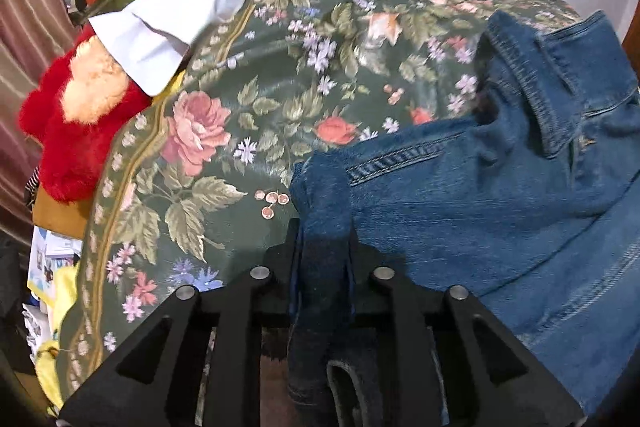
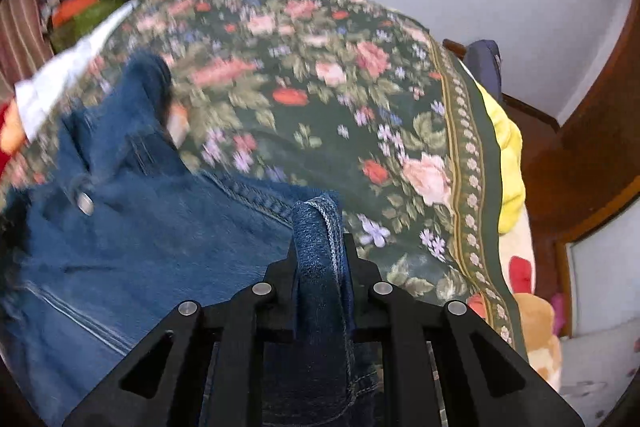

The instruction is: Fold large clothes

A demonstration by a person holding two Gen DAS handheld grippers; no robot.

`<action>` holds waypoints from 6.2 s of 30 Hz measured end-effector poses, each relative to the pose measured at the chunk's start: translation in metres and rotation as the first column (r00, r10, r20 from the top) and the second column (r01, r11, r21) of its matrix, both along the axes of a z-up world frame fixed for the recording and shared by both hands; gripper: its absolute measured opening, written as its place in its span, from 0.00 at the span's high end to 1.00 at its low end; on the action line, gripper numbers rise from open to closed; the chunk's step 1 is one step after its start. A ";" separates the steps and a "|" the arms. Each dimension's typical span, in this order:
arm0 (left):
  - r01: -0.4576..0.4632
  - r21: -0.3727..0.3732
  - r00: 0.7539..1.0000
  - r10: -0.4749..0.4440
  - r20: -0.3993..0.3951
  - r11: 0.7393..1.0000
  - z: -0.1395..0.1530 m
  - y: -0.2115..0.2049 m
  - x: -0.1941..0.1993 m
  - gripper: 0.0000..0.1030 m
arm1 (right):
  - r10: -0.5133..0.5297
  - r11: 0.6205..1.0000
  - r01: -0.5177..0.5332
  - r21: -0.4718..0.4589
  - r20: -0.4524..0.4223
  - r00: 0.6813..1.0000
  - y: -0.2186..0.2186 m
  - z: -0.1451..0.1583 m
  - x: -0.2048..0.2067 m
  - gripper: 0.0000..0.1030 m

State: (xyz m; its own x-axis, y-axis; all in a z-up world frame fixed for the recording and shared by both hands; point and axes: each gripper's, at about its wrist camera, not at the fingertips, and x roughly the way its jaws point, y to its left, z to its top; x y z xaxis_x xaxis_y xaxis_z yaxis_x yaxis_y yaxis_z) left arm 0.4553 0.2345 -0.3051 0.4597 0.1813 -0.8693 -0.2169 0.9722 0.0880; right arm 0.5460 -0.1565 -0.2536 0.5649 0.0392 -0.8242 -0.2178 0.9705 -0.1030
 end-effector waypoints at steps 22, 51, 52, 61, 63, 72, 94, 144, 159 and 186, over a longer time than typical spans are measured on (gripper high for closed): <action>0.060 0.068 0.975 -0.073 0.209 0.996 0.130 -0.030 -0.092 0.65 | 0.059 0.998 -0.063 0.026 0.131 0.990 -0.024 0.095 -0.099 0.37; -0.071 -0.322 0.997 0.075 -0.001 0.944 0.060 -0.028 -0.310 0.14 | 0.093 0.931 -0.032 0.363 -0.150 0.984 -0.077 0.050 -0.324 0.01; -0.081 -0.343 0.997 0.080 -0.017 0.936 0.052 -0.029 -0.314 0.14 | 0.090 0.926 -0.021 0.378 -0.166 0.982 -0.079 0.045 -0.327 0.03; -0.137 -0.567 0.989 0.076 -0.130 0.812 0.001 -0.038 -0.335 0.16 | 0.107 0.885 -0.008 0.466 -0.187 0.977 -0.077 0.031 -0.351 0.46; -0.132 -0.592 0.988 0.060 -0.139 0.795 -0.004 -0.043 -0.335 0.28 | 0.109 0.875 -0.006 0.484 -0.185 0.977 -0.074 0.031 -0.351 0.52; -0.100 -0.444 0.995 0.081 -0.062 0.891 0.028 -0.054 -0.331 0.87 | 0.156 0.880 -0.081 0.468 -0.123 0.980 -0.064 0.048 -0.341 0.83; -0.036 -0.262 0.931 0.128 0.343 0.964 0.192 -0.013 -0.165 0.91 | 0.079 0.859 -0.151 0.489 0.165 0.983 -0.037 0.156 -0.199 0.88; -0.139 0.087 0.990 0.139 0.003 0.986 0.050 0.005 0.012 0.53 | 0.032 0.977 -0.003 0.212 -0.134 0.990 -0.003 0.025 -0.004 0.80; 0.049 0.084 0.987 -0.061 0.151 0.995 0.136 -0.046 -0.041 0.36 | -0.074 0.881 0.092 0.465 -0.056 0.996 -0.042 0.084 -0.007 0.80; 0.097 0.049 0.995 -0.097 -0.012 0.994 0.034 -0.054 0.019 0.36 | 0.268 0.958 -0.256 0.132 -0.086 0.959 0.069 0.014 -0.056 0.80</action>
